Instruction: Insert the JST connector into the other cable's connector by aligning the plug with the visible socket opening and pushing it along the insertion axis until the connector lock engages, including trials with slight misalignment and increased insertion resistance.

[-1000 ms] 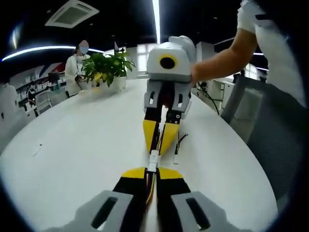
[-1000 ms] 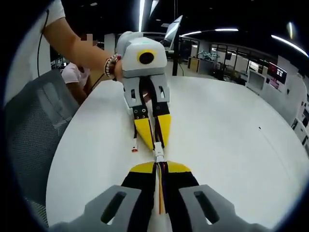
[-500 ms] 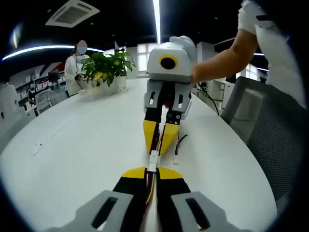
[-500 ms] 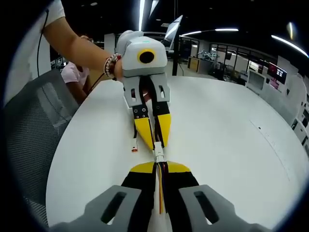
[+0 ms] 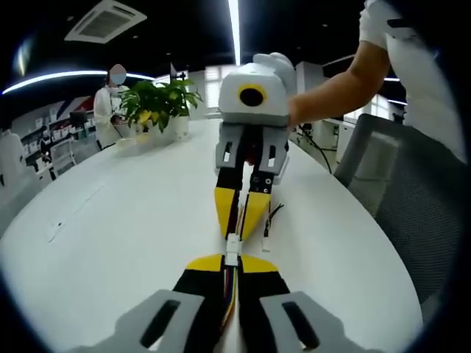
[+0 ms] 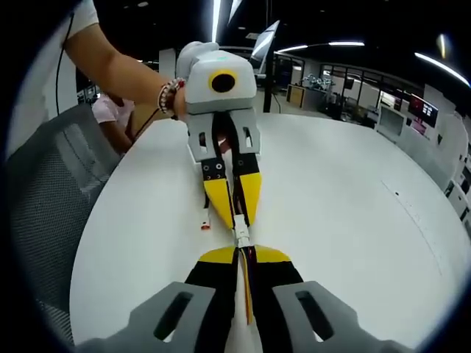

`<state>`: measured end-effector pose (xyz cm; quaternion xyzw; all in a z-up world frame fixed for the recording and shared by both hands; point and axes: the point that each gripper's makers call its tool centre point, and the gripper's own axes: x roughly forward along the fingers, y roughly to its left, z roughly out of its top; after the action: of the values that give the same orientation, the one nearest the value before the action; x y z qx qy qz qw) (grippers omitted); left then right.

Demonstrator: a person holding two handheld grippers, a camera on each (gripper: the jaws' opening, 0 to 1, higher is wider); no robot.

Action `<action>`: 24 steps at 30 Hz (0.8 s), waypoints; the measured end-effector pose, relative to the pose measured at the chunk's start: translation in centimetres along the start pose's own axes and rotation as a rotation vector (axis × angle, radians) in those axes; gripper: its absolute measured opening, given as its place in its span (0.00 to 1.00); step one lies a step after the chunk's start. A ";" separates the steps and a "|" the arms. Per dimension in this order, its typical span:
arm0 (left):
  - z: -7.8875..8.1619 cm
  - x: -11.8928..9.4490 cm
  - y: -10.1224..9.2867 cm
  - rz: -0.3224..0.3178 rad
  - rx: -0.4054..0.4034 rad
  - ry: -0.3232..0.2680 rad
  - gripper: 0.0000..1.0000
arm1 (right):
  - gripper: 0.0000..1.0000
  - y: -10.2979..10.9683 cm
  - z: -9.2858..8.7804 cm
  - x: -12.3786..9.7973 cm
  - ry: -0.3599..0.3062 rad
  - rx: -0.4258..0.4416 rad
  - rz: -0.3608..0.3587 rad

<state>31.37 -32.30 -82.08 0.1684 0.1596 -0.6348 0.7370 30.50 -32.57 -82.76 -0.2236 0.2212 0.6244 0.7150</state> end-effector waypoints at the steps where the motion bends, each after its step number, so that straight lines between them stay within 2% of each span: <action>1: 0.0 0.0 0.0 0.001 0.003 0.004 0.00 | 0.03 -0.1 -0.1 0.0 0.005 -0.002 -0.002; 16: 0.0 -0.1 0.1 0.004 0.006 0.005 0.00 | 0.03 0.0 0.1 0.0 -0.001 0.002 -0.007; 24: 0.0 -0.1 1.6 0.026 0.011 0.008 0.00 | 0.04 -1.3 0.4 0.3 -0.011 0.007 -0.030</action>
<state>32.93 -31.94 -81.98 0.1770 0.1569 -0.6255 0.7435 31.86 -32.27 -82.60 -0.2208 0.2164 0.6141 0.7261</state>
